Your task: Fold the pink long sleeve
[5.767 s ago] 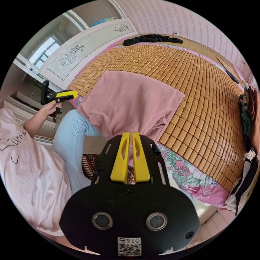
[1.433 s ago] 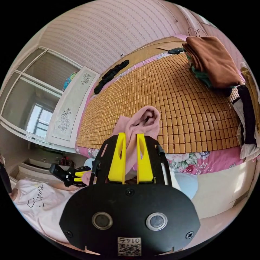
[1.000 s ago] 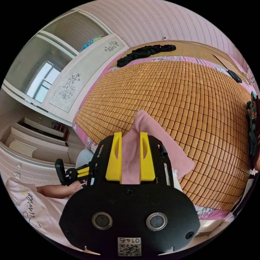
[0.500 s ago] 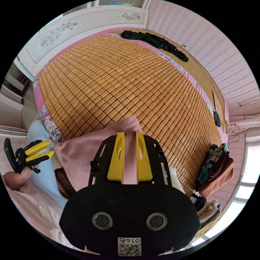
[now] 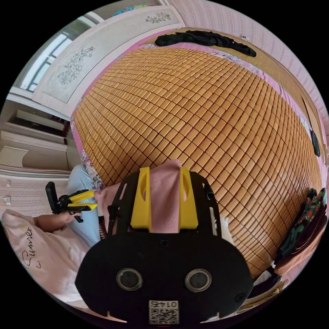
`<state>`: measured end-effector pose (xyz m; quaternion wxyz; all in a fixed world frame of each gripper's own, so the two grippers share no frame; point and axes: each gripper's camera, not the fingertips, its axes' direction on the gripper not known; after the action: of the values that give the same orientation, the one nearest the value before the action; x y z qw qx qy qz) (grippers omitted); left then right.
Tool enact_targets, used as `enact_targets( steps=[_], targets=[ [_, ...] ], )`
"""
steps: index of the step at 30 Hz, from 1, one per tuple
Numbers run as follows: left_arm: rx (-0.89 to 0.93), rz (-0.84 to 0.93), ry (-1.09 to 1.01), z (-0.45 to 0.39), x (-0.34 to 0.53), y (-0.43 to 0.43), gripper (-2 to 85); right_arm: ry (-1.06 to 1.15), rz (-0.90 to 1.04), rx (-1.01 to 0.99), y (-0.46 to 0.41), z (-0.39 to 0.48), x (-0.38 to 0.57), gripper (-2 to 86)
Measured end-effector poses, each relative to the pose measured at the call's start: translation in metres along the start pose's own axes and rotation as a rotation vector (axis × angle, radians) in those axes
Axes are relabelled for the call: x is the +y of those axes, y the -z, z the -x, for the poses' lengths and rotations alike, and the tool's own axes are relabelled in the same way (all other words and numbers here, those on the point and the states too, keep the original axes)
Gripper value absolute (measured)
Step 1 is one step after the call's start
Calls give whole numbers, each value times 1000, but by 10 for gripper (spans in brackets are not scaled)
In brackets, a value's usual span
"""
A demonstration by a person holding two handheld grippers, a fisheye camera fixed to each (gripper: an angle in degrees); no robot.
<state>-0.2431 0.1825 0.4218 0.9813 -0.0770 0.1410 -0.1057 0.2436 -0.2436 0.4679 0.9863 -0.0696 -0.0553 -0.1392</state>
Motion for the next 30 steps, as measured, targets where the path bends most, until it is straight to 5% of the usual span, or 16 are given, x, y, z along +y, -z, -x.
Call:
enact_targets(
  steps=[6,12,15,21,30],
  targets=[
    [47,61,30,2,-11,-28,165,-58,176,-70,-34,-35,1,182],
    [-61,42,-45,-6,-2,-33,104,-59,225,-149,-44,-45,13,144],
    [69,114,26,5,-2,-42,69,23,219,-148,-33,-38,30,108],
    [60,48,-151,-32,14,-12,60,98,25,-133,22,-33,98,84],
    [55,-119,-572,-132,77,72,58,-37,-508,-369,117,-53,275,81]
  ],
)
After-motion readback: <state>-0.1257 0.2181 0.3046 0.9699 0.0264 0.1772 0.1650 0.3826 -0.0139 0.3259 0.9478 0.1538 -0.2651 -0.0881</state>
